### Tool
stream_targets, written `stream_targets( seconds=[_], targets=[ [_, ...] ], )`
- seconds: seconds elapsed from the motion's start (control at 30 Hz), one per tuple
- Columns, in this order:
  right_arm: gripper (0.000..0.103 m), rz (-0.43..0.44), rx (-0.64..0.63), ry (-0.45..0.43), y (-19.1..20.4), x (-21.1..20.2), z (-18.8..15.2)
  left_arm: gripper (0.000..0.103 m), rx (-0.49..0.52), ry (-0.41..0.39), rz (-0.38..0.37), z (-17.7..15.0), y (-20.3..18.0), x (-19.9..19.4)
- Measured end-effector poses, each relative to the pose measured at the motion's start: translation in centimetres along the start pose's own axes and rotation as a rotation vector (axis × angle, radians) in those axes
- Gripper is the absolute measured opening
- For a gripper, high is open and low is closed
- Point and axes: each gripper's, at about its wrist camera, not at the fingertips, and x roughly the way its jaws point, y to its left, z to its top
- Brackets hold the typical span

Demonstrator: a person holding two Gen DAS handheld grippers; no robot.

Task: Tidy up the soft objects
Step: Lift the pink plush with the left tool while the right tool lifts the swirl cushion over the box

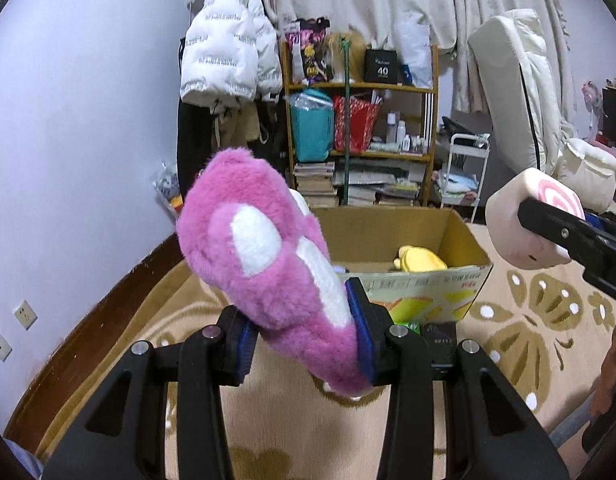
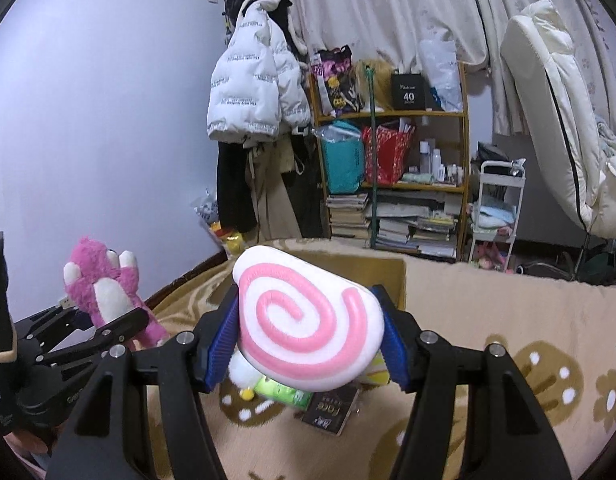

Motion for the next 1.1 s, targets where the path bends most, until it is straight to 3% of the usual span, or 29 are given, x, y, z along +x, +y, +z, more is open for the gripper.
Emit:
stream_targets(
  seconds=[0.7,0.83,1.1],
  targets=[
    [0.066,-0.025,-0.034,-0.059,-2.9,4.0,4.2,0.040,0.112,-0.170,-0.002,7.0,-3.3,2.8],
    [0.066,-0.031,-0.037,-0.064,-3.9,5.1,4.9,0.040,0.128,-0.199,-0.030,8.4,-4.5,4.0],
    [0.066,-0.024,-0.049,-0.042,-5.0,8.0,4.9,0.040,0.167,-0.187,-0.047,8.8,-6.3,7.5]
  ],
)
